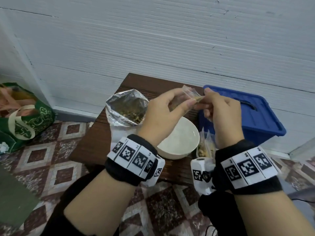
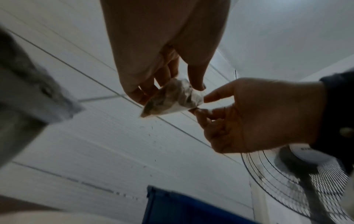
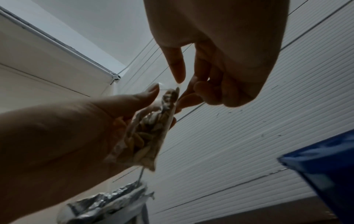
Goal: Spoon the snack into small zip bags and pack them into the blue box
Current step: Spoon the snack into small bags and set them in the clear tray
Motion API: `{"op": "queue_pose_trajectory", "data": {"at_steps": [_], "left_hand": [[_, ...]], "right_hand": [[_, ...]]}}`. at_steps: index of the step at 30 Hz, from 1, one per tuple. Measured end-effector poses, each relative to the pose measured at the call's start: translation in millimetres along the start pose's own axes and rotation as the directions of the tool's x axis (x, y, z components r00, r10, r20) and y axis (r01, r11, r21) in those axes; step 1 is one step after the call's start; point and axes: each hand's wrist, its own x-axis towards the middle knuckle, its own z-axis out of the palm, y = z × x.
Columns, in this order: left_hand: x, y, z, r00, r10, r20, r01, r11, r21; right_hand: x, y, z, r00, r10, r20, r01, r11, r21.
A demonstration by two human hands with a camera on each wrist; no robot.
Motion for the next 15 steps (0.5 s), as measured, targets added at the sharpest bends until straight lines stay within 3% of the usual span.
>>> {"op": "queue_pose_trajectory", "data": {"at_steps": [6,9,15], "left_hand": [[-11.7,-30.5,29.8,0.977,-0.101,0.188,0.073,0.986,0.15],[-15.2,-45.6,37.4,0.948,-0.122,0.293,0.049,0.968,0.245],[-18.3,-57.5,41.9,0.927,-0.175,0.331,0.087,0.96,0.265]], "right_hand": [[-2.0,23.3,-32.9,0.991,0.134,0.022,-0.13,0.981,-0.144],[-2.2,34.4,-40.1,0.992,0.122,0.032,-0.111,0.967,-0.229],[-2.5,41.8,-46.9,0.995,0.09,0.036,-0.076,0.954,-0.289]]}}
